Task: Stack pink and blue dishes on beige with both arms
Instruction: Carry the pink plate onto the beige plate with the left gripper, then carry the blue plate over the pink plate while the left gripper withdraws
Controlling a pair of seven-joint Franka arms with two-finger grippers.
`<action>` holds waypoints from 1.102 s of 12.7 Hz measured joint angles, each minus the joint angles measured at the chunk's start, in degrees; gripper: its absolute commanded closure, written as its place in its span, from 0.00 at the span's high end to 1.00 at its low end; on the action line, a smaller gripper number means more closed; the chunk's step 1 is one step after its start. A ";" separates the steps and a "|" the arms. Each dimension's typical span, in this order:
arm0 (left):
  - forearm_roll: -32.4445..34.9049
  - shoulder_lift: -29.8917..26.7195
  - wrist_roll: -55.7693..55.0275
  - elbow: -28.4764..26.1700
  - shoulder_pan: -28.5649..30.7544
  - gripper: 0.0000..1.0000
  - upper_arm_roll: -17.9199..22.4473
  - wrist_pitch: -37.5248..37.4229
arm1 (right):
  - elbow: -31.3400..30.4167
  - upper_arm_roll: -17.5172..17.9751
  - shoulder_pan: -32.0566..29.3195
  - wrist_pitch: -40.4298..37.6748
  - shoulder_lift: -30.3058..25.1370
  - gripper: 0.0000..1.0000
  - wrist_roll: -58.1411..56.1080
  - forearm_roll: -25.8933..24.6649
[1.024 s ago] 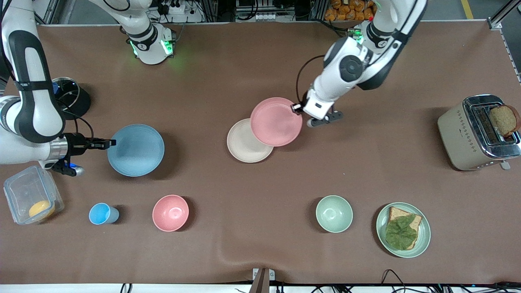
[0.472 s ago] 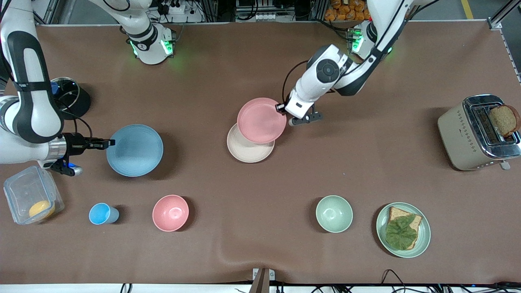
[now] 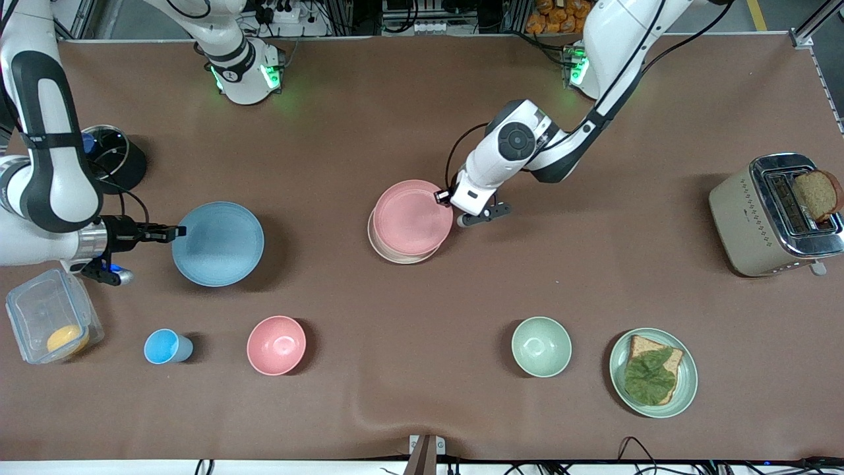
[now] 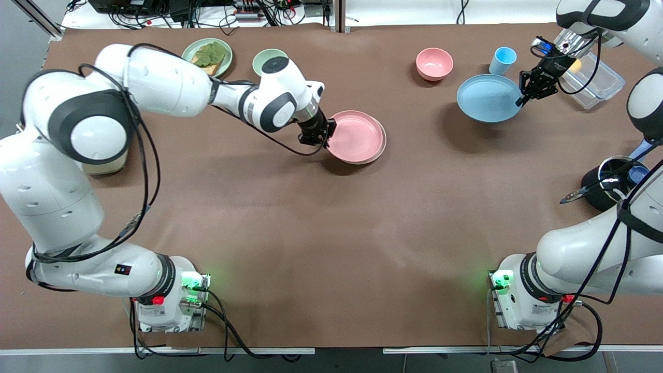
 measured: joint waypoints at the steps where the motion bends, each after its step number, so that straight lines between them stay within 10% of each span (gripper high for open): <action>1: 0.13 0.68 -0.83 0.85 -2.06 0.00 1.58 0.00 | 0.00 0.00 0.00 0.01 0.01 0.00 0.00 0.00; 6: 0.14 2.68 -2.15 3.59 -4.99 0.11 3.83 0.00 | 0.00 0.01 0.00 0.01 0.17 0.00 0.00 0.04; 7: 0.14 3.09 -2.61 3.92 -5.35 0.82 4.08 0.00 | 0.00 0.04 0.03 0.01 0.20 0.00 0.01 0.09; 8: 0.14 3.42 -2.83 4.14 -5.66 1.00 4.31 0.00 | 0.00 0.09 0.11 0.00 0.21 0.00 0.03 0.32; 14: 4.42 -2.04 -2.88 7.98 -1.53 1.00 6.27 -4.49 | 0.05 0.99 5.11 -2.18 0.21 0.00 0.26 8.40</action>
